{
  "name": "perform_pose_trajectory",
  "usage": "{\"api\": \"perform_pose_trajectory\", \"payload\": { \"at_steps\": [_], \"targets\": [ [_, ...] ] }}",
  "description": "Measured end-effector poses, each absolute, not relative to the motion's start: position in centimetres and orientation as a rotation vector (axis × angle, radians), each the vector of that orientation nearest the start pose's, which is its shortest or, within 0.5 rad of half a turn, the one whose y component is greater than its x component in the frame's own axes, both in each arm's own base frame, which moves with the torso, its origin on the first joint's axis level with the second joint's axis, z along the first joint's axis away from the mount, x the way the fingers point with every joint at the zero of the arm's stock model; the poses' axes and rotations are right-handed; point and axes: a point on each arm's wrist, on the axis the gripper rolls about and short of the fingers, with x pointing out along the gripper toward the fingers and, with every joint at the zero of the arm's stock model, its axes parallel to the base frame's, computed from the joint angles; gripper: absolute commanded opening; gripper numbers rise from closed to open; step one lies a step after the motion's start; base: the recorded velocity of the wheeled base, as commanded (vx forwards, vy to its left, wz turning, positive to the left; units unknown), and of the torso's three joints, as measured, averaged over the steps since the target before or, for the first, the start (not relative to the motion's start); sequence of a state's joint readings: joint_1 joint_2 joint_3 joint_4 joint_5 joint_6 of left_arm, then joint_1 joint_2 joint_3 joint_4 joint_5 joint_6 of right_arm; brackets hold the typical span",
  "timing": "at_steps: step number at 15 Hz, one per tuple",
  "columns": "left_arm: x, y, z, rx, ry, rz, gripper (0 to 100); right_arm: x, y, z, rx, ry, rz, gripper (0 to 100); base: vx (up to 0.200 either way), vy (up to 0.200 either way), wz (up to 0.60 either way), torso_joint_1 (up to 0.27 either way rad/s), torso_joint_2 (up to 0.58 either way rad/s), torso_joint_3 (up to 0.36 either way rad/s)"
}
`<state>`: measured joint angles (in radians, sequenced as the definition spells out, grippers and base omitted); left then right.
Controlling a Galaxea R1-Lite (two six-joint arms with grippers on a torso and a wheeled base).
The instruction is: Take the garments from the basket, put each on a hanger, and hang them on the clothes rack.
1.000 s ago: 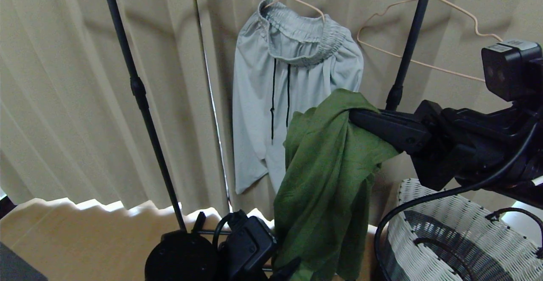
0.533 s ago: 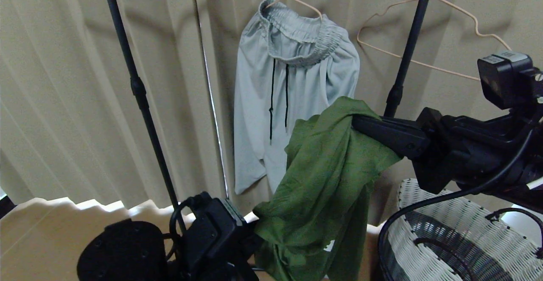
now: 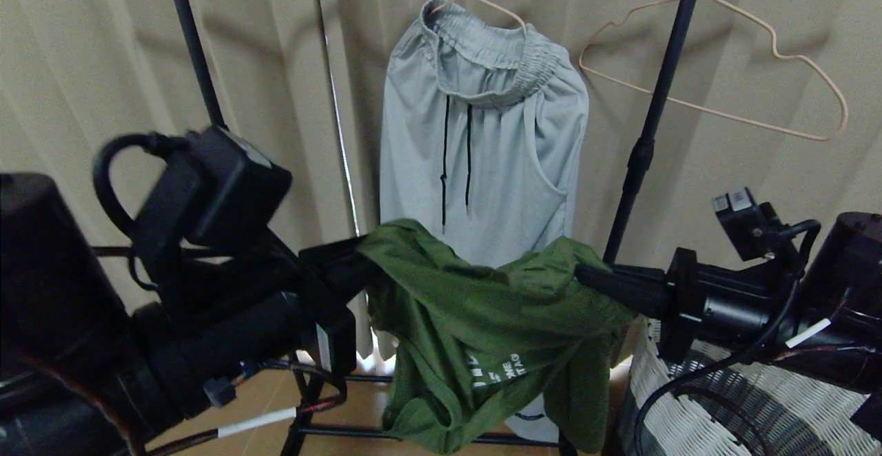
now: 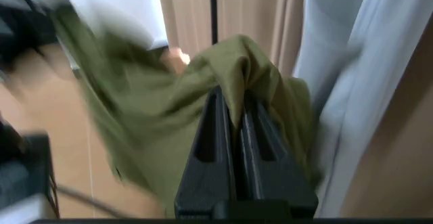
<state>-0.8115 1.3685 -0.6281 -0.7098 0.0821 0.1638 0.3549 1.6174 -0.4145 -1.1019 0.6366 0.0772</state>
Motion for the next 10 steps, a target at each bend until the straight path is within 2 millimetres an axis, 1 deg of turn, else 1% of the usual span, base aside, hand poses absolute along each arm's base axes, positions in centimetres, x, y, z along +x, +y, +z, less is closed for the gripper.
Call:
{"api": "perform_pose_trajectory", "payload": {
  "at_steps": [2, 5, 6, 8, 9, 10],
  "targets": [
    [15.6, -15.6, 25.1, 0.161, -0.047, -0.712, 0, 22.7, 9.9, 13.7, 0.086, 0.209, 0.977, 0, 0.000, 0.000, 0.00, 0.000, 0.00, 0.000],
    [15.6, -15.4, 27.2, 0.165, -0.034, -0.706, 0, 22.9, 10.2, 12.1, 0.080, 0.270, 0.960, 0, 0.000, 0.000, 0.00, 0.000, 0.00, 0.000],
    [15.6, -15.4, 27.9, 0.165, -0.032, -0.708, 0, 22.8, 10.6, 11.6, 0.068, 0.285, 0.955, 100, 0.000, 0.000, 0.00, 0.000, 0.00, 0.000],
    [15.5, -15.3, 29.4, 0.153, -0.034, -0.707, 0, 22.4, 11.5, 10.8, 0.055, 0.322, 0.963, 100, 0.000, 0.000, 0.00, 0.000, 0.00, 0.000],
    [15.4, -15.1, 29.8, 0.147, -0.024, -0.705, 0, 22.2, 11.7, 10.6, 0.053, 0.330, 0.970, 100, 0.000, 0.000, 0.00, 0.000, 0.00, 0.000],
    [15.2, -14.9, 29.6, 0.145, 0.011, -0.706, 0, 22.0, 11.8, 10.5, 0.049, 0.334, 0.976, 100, 0.000, 0.000, 0.00, 0.000, 0.00, 0.000]
  ]
}}
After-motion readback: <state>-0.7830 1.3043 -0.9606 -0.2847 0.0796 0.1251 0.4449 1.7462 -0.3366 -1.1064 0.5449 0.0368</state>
